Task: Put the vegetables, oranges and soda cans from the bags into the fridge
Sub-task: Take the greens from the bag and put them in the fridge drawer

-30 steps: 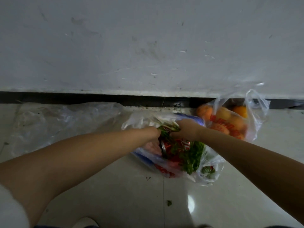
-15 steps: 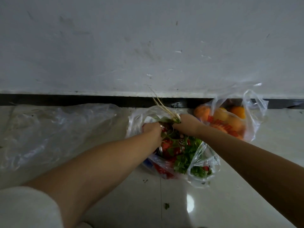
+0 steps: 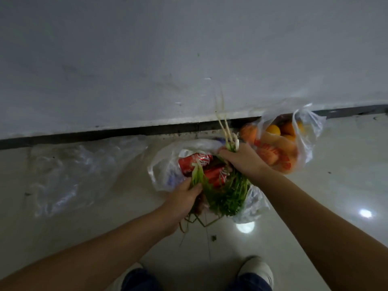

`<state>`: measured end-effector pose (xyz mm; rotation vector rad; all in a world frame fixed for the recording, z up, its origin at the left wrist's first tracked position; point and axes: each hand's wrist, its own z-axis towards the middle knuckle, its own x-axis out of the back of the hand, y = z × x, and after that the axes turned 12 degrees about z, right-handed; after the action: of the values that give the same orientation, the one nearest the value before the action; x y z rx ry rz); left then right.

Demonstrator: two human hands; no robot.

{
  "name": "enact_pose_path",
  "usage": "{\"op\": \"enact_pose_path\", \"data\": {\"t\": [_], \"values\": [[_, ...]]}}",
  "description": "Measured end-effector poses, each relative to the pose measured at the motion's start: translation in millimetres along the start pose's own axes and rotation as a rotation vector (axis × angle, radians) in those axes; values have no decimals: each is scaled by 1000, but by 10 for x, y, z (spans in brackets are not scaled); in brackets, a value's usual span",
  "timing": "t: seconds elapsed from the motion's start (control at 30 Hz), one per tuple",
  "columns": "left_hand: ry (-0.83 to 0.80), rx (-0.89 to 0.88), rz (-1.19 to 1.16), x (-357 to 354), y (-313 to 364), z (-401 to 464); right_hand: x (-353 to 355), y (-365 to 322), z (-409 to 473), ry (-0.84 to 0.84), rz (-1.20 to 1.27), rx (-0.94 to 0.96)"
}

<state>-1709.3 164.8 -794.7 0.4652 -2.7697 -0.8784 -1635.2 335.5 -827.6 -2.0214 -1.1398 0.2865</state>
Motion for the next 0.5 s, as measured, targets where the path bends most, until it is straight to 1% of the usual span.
{"op": "enact_pose_path", "data": {"t": [0.07, 0.2, 0.33, 0.4, 0.5], "values": [[-1, -81, 129, -16, 185, -259, 87, -168, -362, 61, 139, -16], [2, -217, 357, -48, 744, -917, 395, -649, -1186, 167, 328, -30], [-69, -350, 437, -92, 1519, -1843, 788, -1319, -2145, 230, 488, -28], [-129, -408, 480, -145, 1885, -2307, 979, -1676, -2668, 234, 576, -15], [-178, -497, 545, -266, 2410, -2949, 1274, -2111, -3437, 271, 620, 27]]}}
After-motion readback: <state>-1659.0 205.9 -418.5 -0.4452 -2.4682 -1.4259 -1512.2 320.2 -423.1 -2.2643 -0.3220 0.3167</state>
